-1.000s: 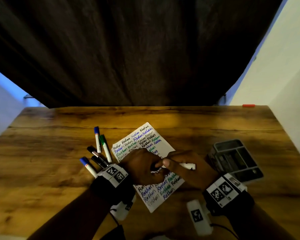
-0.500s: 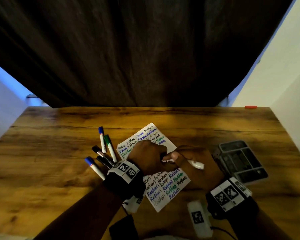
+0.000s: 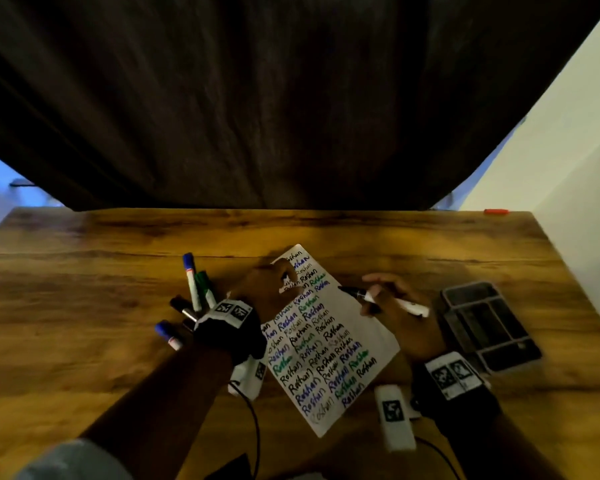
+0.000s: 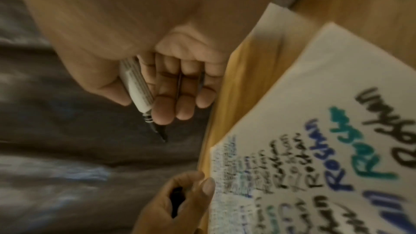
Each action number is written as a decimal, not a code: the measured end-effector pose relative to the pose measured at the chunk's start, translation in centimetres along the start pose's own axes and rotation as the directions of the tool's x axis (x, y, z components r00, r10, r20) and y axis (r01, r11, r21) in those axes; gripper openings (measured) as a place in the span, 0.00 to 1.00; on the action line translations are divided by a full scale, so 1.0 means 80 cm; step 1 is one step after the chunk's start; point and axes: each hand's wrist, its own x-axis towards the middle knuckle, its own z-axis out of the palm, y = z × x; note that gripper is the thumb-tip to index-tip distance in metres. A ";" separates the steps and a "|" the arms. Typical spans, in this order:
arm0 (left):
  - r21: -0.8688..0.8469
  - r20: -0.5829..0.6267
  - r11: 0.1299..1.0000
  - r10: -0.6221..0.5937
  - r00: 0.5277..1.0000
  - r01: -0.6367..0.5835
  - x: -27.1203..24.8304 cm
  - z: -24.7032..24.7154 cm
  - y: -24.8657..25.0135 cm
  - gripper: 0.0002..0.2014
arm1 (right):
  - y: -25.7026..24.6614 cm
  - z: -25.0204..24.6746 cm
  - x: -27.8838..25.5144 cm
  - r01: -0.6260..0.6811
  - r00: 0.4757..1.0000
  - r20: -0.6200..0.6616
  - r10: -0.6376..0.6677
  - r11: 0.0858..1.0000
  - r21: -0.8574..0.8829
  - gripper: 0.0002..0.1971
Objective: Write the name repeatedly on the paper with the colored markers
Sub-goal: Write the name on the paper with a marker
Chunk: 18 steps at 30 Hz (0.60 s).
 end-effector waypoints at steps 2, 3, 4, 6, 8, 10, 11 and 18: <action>-0.048 0.056 0.999 0.011 0.998 -0.008 0.014 0.022 -0.006 0.17 | 0.025 0.011 0.012 -0.047 0.999 -0.007 0.047 0.999 0.006 0.05; -0.066 0.081 0.998 0.014 0.997 -0.009 0.019 0.029 -0.009 0.20 | 0.031 0.016 0.016 -0.062 0.998 -0.002 0.062 0.998 0.005 0.04; -0.077 0.106 0.997 0.016 0.994 -0.008 0.023 0.035 -0.014 0.23 | 0.033 0.022 0.019 -0.070 0.998 0.005 0.070 0.998 0.000 0.05; -0.097 0.147 0.995 0.017 0.989 -0.003 0.029 0.044 -0.022 0.30 | 0.039 0.028 0.028 -0.062 0.998 0.020 0.063 0.997 -0.043 0.10; -0.120 0.173 0.993 0.008 0.985 0.013 0.028 0.053 -0.028 0.33 | 0.042 0.028 0.041 -0.073 0.996 0.047 0.082 0.984 -0.162 0.08; -0.160 0.159 0.987 -0.002 0.987 0.028 0.028 0.062 -0.034 0.34 | 0.051 0.024 0.054 -0.126 0.976 0.144 0.161 0.966 -0.227 0.09; -0.173 0.148 0.984 -0.006 0.989 0.031 0.029 0.064 -0.036 0.34 | 0.055 0.023 0.059 -0.122 0.967 0.187 0.170 0.961 -0.247 0.10; -0.235 0.136 0.971 0.004 0.991 0.028 0.034 0.067 -0.041 0.34 | 0.106 0.043 0.071 0.072 0.996 -0.010 -0.084 0.908 -0.413 0.03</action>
